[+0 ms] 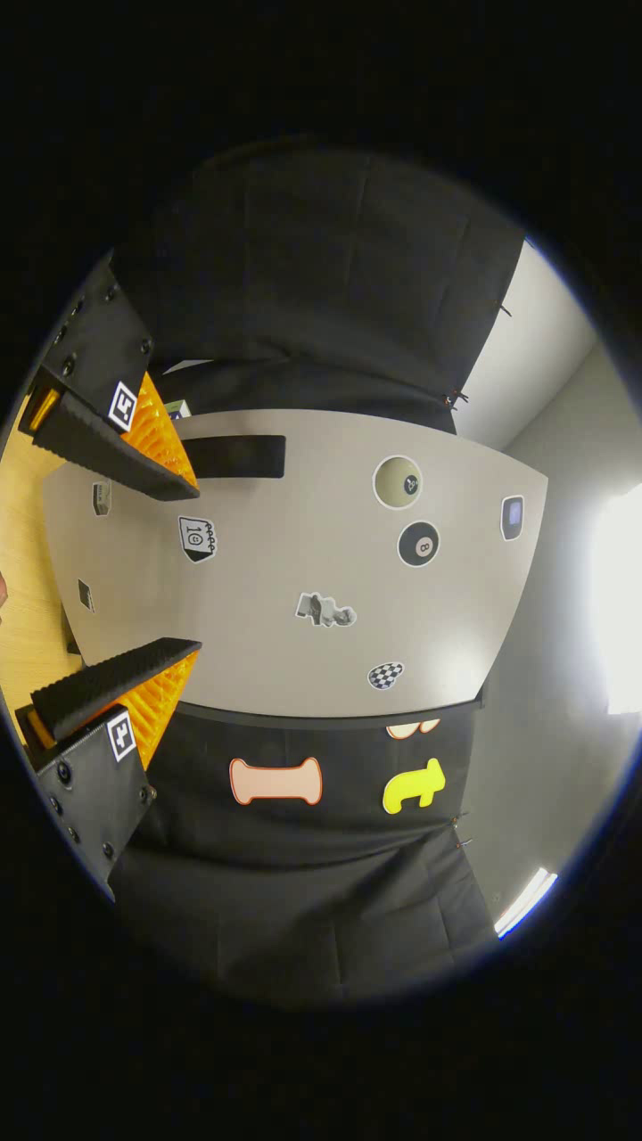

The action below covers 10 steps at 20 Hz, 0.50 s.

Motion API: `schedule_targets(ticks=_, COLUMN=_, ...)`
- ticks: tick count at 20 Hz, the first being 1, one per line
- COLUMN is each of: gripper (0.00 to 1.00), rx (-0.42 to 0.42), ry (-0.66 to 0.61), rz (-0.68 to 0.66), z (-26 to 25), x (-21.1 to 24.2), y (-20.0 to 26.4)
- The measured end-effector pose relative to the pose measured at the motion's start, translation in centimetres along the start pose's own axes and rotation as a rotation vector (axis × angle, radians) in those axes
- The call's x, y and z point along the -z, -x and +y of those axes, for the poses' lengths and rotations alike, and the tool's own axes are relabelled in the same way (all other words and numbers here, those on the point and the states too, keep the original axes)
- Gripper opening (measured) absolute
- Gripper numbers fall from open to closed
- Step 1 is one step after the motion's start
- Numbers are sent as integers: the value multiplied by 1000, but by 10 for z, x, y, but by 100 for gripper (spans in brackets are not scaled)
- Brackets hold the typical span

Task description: Open the shoe cabinet door, grab the shoes and put them into the shoe cabinet, then close the shoe cabinet door.

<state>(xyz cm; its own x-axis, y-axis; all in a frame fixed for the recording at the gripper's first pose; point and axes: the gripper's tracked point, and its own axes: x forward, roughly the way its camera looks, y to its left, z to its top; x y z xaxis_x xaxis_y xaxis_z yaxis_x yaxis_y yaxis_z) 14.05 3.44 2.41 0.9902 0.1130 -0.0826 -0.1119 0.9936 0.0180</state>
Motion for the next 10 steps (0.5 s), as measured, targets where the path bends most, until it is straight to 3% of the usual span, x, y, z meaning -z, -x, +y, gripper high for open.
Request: schedule_targets(ticks=10, gripper=97, rx=2, ry=-22, rz=-40, z=-15, x=-6, y=21)
